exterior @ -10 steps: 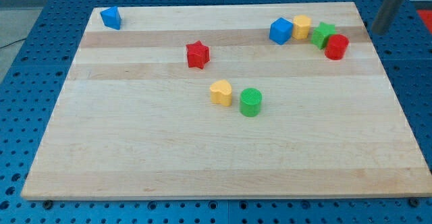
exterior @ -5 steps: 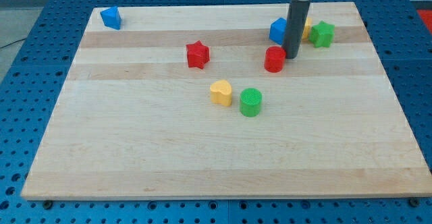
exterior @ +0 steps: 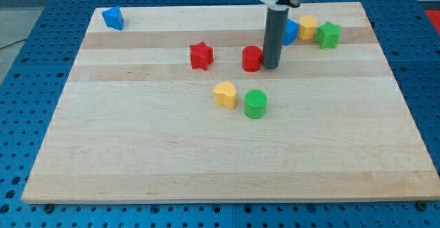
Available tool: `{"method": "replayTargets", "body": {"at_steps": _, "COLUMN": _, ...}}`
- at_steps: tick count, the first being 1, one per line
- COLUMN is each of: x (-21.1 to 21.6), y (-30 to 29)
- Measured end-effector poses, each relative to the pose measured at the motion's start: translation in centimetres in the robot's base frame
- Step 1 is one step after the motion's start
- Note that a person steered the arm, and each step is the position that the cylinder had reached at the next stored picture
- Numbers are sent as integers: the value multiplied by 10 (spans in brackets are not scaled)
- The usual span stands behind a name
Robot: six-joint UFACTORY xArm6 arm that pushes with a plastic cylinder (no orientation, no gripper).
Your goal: Place the red circle right to the red star
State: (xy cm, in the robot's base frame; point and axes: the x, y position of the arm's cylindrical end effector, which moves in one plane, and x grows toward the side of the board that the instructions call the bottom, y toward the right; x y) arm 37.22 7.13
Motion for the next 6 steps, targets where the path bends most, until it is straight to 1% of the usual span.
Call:
{"method": "replayTargets", "body": {"at_steps": 2, "x": 0, "y": -45}}
{"method": "replayTargets", "body": {"at_steps": 6, "x": -3, "y": -51}}
